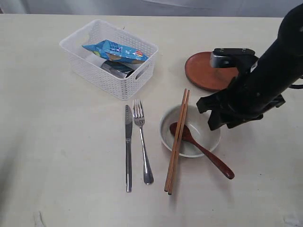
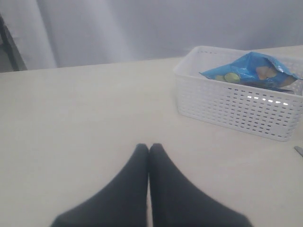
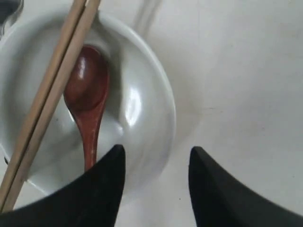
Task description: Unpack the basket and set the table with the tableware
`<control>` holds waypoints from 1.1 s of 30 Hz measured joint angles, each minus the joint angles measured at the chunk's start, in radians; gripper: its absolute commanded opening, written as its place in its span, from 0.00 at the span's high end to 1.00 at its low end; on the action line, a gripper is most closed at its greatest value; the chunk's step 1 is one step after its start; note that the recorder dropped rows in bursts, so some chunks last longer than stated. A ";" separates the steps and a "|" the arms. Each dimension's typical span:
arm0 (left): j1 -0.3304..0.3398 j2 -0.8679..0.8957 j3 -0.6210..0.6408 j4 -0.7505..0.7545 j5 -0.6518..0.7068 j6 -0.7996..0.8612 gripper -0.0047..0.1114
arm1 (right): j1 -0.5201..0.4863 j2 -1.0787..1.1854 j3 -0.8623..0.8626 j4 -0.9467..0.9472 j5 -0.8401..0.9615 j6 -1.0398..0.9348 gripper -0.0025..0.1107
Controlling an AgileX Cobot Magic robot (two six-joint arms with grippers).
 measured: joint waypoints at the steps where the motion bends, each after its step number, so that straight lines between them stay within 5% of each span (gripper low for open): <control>1: 0.000 0.000 0.000 0.000 0.000 0.000 0.96 | 0.003 0.002 0.000 0.000 -0.013 0.008 0.61; 33: 0.000 0.000 0.000 0.000 0.000 0.000 0.96 | 0.051 0.081 0.083 0.034 -0.156 0.067 0.61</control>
